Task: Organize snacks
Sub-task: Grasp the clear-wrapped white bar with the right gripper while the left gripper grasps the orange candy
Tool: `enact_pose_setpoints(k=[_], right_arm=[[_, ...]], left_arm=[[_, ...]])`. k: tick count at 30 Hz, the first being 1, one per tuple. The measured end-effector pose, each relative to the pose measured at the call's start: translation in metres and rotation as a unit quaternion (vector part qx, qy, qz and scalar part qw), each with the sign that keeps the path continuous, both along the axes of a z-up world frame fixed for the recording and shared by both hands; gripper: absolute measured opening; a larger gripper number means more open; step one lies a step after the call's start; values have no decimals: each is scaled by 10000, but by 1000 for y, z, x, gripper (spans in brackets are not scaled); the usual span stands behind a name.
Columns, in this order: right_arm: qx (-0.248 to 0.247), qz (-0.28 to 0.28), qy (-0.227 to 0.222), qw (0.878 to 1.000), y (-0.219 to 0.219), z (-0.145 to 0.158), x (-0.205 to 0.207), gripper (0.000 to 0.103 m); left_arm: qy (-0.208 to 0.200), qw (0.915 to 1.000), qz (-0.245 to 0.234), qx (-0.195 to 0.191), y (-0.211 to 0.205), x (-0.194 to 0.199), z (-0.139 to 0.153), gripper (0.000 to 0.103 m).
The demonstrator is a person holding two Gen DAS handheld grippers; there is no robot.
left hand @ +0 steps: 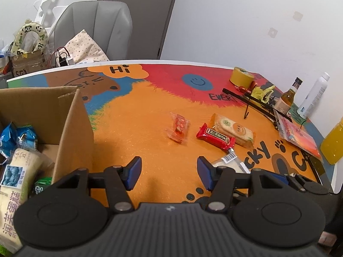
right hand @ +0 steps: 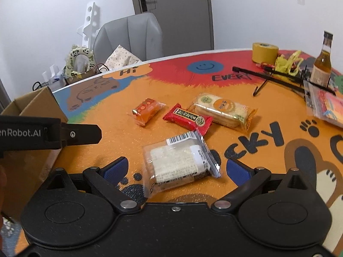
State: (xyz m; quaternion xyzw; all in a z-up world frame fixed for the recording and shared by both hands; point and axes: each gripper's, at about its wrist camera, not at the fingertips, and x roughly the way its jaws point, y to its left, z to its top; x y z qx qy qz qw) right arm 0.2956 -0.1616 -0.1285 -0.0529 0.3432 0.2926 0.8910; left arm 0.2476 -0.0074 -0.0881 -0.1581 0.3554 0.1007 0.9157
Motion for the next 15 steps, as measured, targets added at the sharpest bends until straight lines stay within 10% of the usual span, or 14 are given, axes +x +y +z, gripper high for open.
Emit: enact_pose_setpoints(k=[5, 15], right_arm=[[91, 152, 121, 9998, -6, -7, 4, 62], [311, -267, 77, 9991, -37, -9, 4, 53]], left_arm=[[2, 9999, -16, 103, -4, 7, -2, 57], [46, 9997, -116, 203, -19, 32, -13, 57]])
